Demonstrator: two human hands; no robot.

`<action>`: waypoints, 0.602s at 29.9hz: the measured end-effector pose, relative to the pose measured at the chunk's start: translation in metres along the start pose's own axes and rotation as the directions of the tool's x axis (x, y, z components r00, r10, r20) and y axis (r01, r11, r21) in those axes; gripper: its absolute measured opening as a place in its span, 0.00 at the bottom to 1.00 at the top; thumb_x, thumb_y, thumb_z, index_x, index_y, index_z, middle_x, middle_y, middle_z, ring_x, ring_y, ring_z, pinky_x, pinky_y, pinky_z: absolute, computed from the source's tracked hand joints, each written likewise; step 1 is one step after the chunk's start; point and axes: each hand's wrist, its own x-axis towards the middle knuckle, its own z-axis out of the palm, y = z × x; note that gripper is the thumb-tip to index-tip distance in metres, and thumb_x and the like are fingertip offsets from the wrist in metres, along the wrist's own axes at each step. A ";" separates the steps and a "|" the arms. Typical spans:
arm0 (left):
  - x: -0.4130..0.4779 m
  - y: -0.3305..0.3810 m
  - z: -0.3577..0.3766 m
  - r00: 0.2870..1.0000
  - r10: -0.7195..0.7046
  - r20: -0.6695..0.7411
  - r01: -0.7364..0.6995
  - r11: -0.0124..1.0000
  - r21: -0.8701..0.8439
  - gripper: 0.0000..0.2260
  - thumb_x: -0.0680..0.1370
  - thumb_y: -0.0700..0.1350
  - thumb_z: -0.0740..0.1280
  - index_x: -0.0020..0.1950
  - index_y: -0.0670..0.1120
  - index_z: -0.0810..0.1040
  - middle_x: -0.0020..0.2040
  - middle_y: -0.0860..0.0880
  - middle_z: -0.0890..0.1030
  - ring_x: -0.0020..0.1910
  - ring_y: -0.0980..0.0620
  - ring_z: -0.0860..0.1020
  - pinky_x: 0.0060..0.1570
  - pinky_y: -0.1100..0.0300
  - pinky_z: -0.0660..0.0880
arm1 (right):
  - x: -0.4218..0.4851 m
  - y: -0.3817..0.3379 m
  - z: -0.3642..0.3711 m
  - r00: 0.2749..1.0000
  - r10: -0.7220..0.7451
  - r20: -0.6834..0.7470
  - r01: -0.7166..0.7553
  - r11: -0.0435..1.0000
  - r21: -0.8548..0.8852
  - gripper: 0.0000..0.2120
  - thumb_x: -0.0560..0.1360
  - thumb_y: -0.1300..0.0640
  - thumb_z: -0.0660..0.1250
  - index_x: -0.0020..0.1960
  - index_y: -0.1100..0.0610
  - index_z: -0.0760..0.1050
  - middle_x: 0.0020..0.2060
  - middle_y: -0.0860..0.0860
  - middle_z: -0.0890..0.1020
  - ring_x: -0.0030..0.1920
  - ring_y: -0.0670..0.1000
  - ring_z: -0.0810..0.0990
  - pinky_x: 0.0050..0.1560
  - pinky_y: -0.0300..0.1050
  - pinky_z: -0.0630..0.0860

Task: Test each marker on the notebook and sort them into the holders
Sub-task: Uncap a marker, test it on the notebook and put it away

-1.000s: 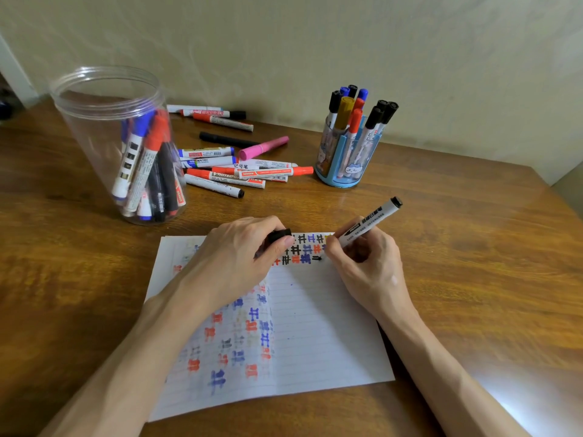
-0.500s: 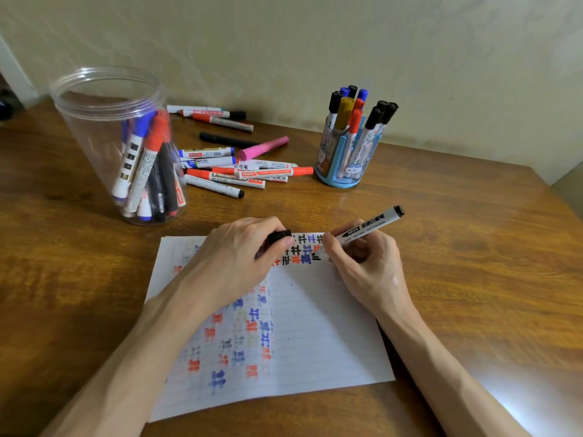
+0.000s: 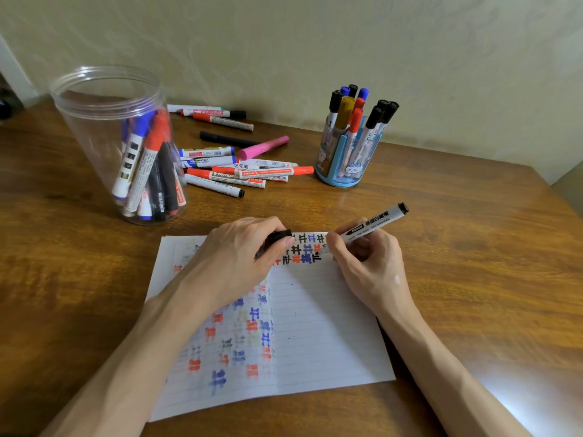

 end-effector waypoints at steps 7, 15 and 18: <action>0.001 0.000 0.000 1.000 -0.002 0.004 0.002 1.000 0.004 0.14 0.83 0.62 0.54 0.55 0.57 0.75 0.45 0.60 0.78 0.46 0.60 0.76 0.45 0.55 0.78 | 0.000 0.003 -0.001 1.000 0.012 0.017 -0.011 0.999 -0.051 0.07 0.77 0.55 0.73 0.40 0.55 0.80 0.36 0.44 0.86 0.35 0.49 0.83 0.33 0.43 0.79; 0.001 -0.001 0.002 1.000 0.000 -0.009 0.000 1.000 0.001 0.14 0.83 0.62 0.55 0.54 0.57 0.75 0.44 0.59 0.78 0.45 0.60 0.76 0.44 0.53 0.78 | 0.001 0.004 -0.002 1.000 0.016 -0.004 -0.016 1.000 0.014 0.06 0.78 0.60 0.72 0.42 0.58 0.80 0.33 0.40 0.84 0.31 0.44 0.79 0.32 0.33 0.72; 0.001 -0.001 0.002 1.000 0.001 -0.007 -0.001 1.000 0.002 0.14 0.83 0.62 0.55 0.54 0.56 0.75 0.44 0.59 0.78 0.45 0.60 0.76 0.44 0.54 0.78 | 0.001 0.004 -0.001 1.000 0.011 -0.004 -0.011 1.000 0.001 0.07 0.79 0.58 0.72 0.42 0.56 0.80 0.35 0.44 0.85 0.34 0.50 0.82 0.33 0.39 0.76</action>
